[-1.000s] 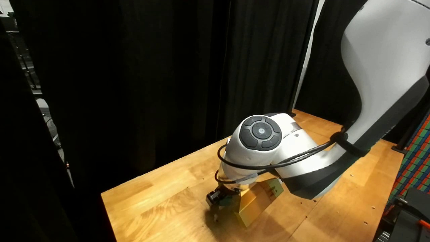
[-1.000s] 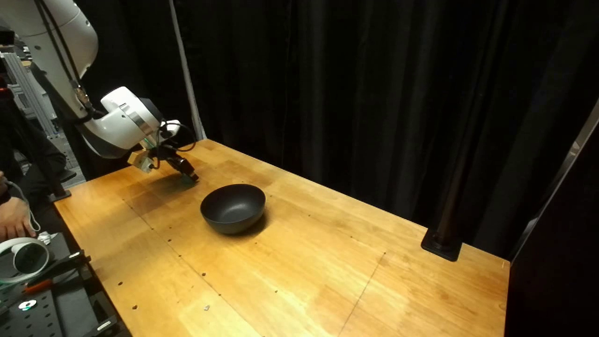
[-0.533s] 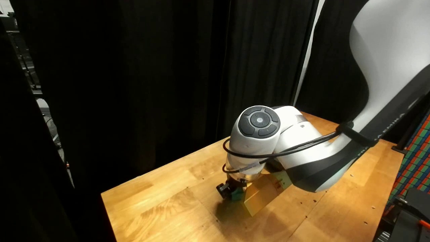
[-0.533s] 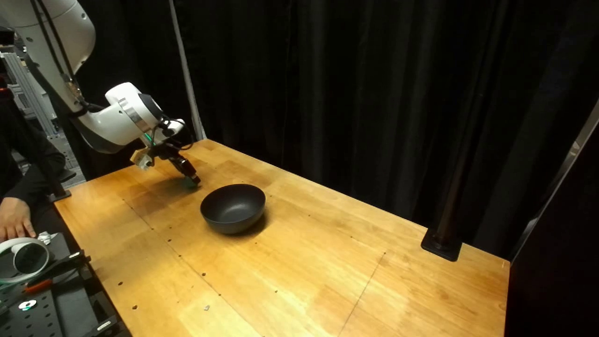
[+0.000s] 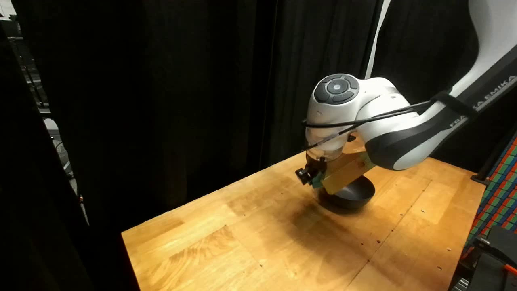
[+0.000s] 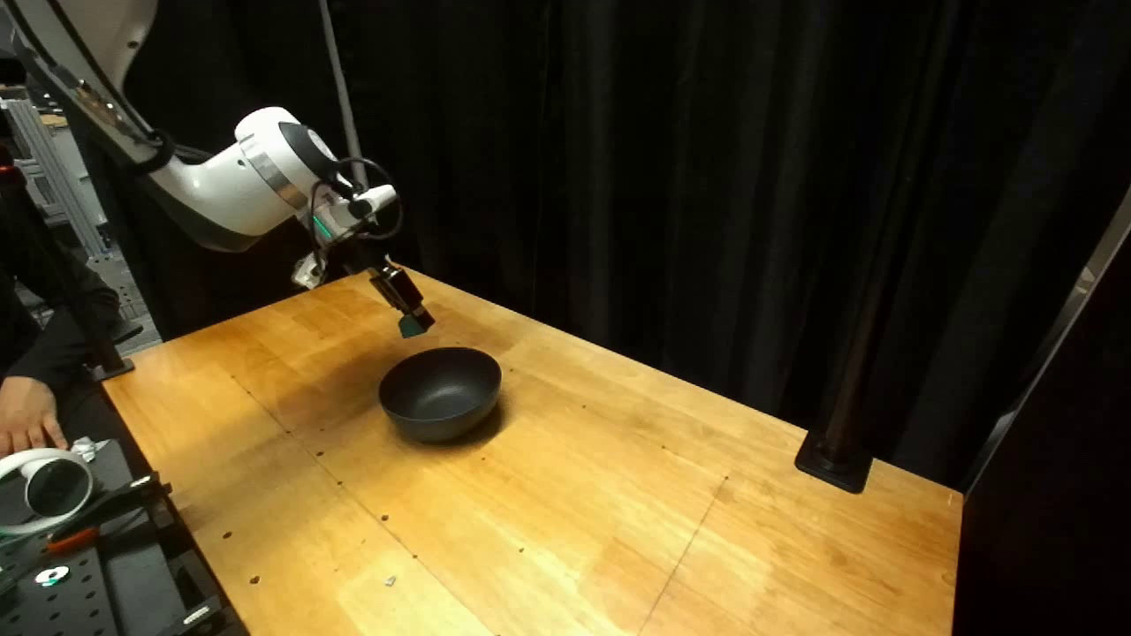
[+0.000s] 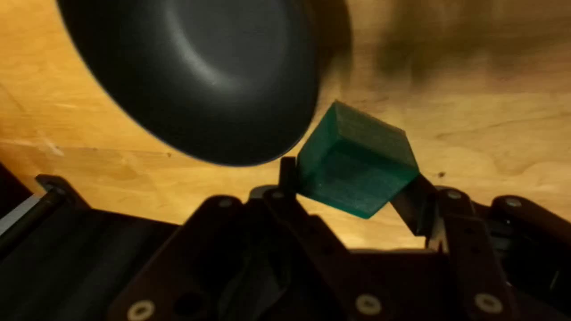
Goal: Put the green cube in the black bowl
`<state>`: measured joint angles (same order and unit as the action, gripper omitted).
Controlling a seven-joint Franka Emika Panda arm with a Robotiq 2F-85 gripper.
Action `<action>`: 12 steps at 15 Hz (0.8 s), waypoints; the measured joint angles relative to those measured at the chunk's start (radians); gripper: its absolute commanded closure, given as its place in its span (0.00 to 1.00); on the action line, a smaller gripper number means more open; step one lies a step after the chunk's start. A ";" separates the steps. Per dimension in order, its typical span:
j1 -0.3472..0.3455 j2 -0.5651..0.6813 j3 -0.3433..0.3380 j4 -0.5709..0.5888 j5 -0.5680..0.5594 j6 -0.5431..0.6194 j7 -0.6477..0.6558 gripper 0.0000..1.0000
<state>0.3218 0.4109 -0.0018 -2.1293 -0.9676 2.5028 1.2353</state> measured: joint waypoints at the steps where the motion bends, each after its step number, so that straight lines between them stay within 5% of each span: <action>1: -0.013 -0.015 -0.011 0.000 -0.015 -0.010 0.001 0.71; 3: -0.041 -0.033 -0.025 0.000 -0.041 -0.031 0.003 0.65; 4: -0.056 -0.038 -0.029 0.000 -0.050 -0.044 0.004 0.31; 7: -0.097 -0.044 -0.037 0.000 -0.075 -0.083 0.015 0.05; 12: -0.144 -0.089 -0.017 -0.048 -0.048 -0.087 -0.013 0.00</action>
<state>0.1780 0.3217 -0.0191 -2.1775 -1.0158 2.4154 1.2227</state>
